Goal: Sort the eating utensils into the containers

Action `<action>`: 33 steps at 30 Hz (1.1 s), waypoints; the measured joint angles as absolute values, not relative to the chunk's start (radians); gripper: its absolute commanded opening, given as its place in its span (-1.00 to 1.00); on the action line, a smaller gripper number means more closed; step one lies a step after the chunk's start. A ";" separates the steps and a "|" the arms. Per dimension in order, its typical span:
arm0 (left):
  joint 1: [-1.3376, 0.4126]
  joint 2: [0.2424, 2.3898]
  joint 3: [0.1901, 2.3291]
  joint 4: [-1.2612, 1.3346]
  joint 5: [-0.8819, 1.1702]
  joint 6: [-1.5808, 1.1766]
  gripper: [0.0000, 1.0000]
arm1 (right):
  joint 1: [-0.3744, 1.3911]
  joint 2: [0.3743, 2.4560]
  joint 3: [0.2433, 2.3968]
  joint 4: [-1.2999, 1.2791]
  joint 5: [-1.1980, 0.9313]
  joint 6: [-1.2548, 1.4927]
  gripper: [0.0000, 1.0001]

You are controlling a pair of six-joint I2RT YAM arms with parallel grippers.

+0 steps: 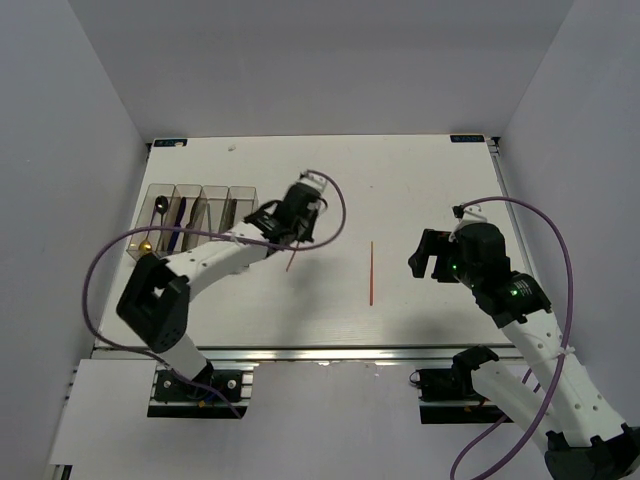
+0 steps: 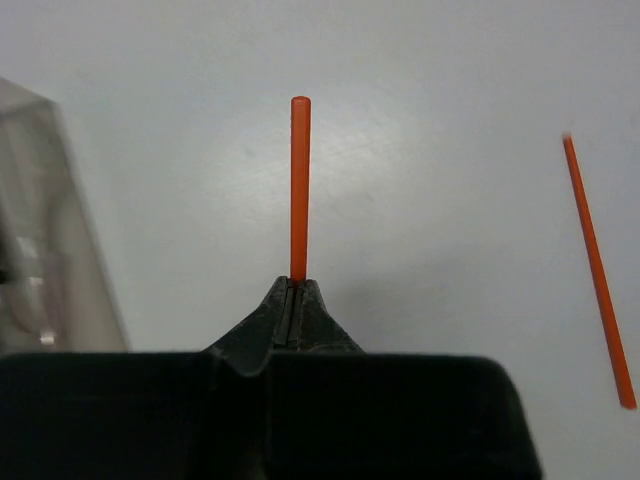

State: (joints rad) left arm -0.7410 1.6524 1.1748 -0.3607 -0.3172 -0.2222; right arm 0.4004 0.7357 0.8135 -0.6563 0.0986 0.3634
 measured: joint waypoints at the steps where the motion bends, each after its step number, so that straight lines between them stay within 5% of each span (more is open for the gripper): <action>1: -0.706 1.620 1.196 -0.373 -0.313 -0.205 -1.00 | 0.400 0.737 0.813 -0.656 0.098 0.363 0.78; 12: -0.165 1.453 1.259 -0.376 -0.241 0.088 -1.00 | 0.400 0.789 0.813 -0.617 0.075 0.363 0.77; 29: -0.023 1.625 1.066 -0.144 -0.052 0.130 -1.00 | 0.400 0.875 0.808 -0.561 0.064 0.367 0.78; 33: -0.023 1.633 1.061 -0.115 -0.052 0.117 -0.80 | 0.400 0.905 0.808 -0.542 0.046 0.379 0.78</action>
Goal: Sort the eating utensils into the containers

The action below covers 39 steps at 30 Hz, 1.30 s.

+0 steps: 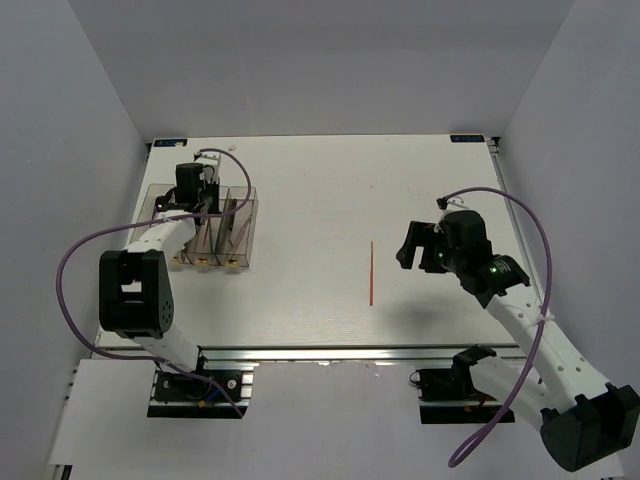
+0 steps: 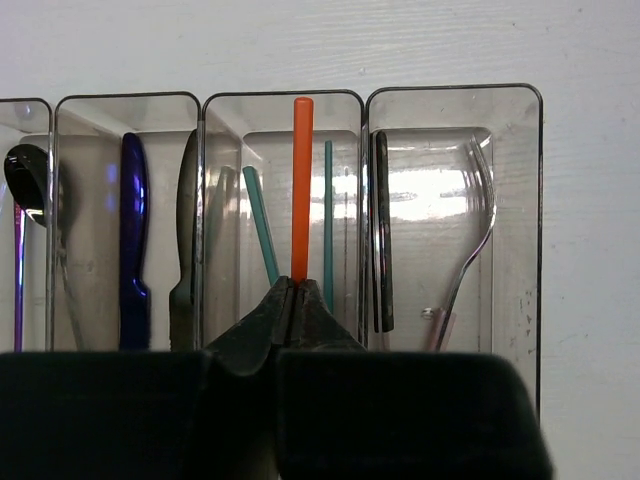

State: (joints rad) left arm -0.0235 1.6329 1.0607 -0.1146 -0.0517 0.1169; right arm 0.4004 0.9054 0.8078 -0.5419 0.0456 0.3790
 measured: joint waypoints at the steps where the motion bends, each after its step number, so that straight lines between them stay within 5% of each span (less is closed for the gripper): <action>1: -0.023 1.633 1.057 -0.107 -0.052 0.113 -0.76 | 0.400 0.910 0.808 -0.535 0.041 0.383 0.77; 7: -0.023 1.645 1.044 -0.104 -0.071 0.104 -0.61 | 0.400 0.997 0.813 -0.487 0.022 0.392 0.76; 10: -0.023 1.648 1.027 -0.110 -0.093 0.101 -0.04 | 0.400 1.083 0.824 -0.474 0.020 0.393 0.76; 20: -0.024 1.620 1.018 -0.139 -0.102 0.062 0.15 | 0.484 1.324 0.914 -0.445 0.094 0.450 0.67; 21: -0.026 1.603 1.019 -0.149 -0.095 0.052 0.90 | 0.502 1.361 0.939 -0.446 0.120 0.461 0.64; 22: -0.028 1.576 1.020 -0.157 -0.083 0.039 0.96 | 0.514 1.393 0.958 -0.445 0.139 0.466 0.56; 28: -0.073 1.274 1.020 -0.191 -0.015 -0.075 0.96 | 0.573 1.617 1.077 -0.451 0.266 0.500 0.06; 39: -0.085 0.699 0.731 -0.260 -0.123 -0.291 0.96 | 0.743 1.710 1.047 -0.495 0.368 0.615 -0.22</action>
